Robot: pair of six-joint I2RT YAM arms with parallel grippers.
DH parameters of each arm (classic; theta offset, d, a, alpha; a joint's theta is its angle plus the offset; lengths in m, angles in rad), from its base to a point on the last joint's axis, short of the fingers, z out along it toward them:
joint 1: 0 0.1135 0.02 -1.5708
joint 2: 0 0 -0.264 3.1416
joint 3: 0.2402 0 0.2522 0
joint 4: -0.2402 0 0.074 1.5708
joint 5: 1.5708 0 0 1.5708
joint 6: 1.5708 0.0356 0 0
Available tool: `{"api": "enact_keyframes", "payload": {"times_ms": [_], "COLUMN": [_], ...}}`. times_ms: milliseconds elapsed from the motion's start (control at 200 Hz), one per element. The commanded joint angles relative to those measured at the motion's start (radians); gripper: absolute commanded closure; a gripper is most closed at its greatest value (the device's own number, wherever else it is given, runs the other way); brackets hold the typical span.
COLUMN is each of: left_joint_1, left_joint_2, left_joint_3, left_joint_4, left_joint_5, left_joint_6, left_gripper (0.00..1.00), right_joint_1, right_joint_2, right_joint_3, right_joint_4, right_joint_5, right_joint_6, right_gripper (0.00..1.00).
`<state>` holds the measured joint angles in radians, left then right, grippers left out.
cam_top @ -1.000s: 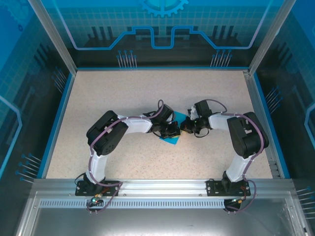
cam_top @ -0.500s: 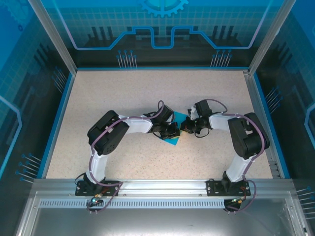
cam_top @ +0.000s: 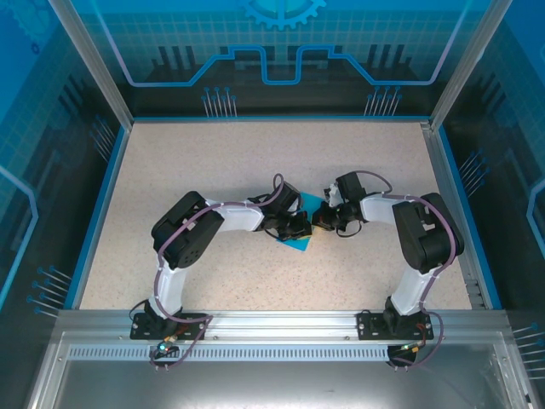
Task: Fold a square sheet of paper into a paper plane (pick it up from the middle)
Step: Hold the square sheet of paper at the center of the table.
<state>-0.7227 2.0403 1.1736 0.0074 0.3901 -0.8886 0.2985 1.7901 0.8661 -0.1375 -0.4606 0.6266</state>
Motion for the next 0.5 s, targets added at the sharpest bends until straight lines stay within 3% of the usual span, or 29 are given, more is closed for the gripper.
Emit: {"api": "enact_keyframes", "payload": {"times_ms": [0,495], "left_joint_1": [0.005,0.025], "left_joint_2": [0.020,0.006], "left_joint_3": [-0.027,-0.100], "left_joint_4": [0.009,-0.119], "left_joint_5": [0.010,0.003], "left_joint_6": [0.009,0.032], "left_gripper": [0.98,0.99], "right_joint_1": [0.005,-0.096], "right_joint_2": [0.035,0.118], "right_joint_3": [0.007,0.135], "right_joint_4": [-0.047,-0.039], "right_joint_5": [0.004,0.015], "right_joint_6": [-0.017,-0.061], "right_gripper": [0.96,0.96]}}
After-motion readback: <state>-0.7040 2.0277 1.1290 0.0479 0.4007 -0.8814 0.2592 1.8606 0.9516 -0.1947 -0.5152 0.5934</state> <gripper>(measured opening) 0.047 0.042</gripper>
